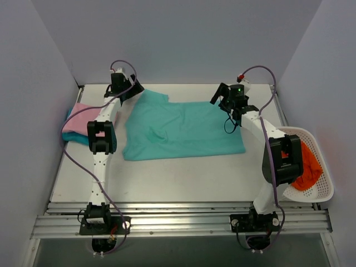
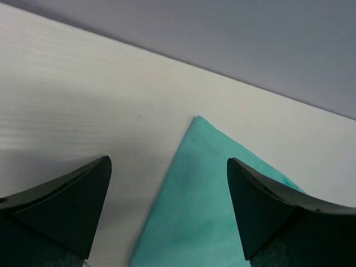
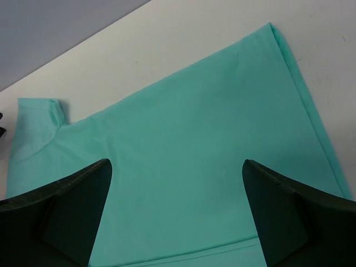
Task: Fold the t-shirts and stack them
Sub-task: Fold the tshirt
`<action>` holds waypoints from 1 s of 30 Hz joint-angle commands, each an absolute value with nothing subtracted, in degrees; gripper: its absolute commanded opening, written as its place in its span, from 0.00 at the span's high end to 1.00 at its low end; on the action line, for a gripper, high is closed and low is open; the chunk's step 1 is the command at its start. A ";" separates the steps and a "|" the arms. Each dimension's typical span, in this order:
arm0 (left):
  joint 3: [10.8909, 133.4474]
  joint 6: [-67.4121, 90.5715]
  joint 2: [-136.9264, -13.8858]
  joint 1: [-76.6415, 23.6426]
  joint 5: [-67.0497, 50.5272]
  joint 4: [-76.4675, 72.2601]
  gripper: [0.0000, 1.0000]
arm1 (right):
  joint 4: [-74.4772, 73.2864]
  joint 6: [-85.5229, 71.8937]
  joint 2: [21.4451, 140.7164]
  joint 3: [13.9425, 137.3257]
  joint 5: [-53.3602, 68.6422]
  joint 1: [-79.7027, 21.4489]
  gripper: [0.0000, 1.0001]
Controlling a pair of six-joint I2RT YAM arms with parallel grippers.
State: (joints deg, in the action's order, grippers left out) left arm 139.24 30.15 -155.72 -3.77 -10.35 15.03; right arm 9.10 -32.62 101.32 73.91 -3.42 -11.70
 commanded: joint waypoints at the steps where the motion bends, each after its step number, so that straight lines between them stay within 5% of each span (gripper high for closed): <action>1: 152.47 30.84 -161.09 -1.67 -12.65 19.86 0.06 | 14.58 -30.94 101.69 74.27 -0.62 -10.64 0.00; 26: 156.80 34.37 -167.52 -6.86 -16.35 17.58 0.01 | 19.51 -33.31 100.20 70.40 4.57 -7.65 0.00; 30: 155.92 34.80 -167.43 -6.68 -15.73 17.05 0.34 | 20.13 -33.57 100.37 69.79 4.83 -7.38 0.00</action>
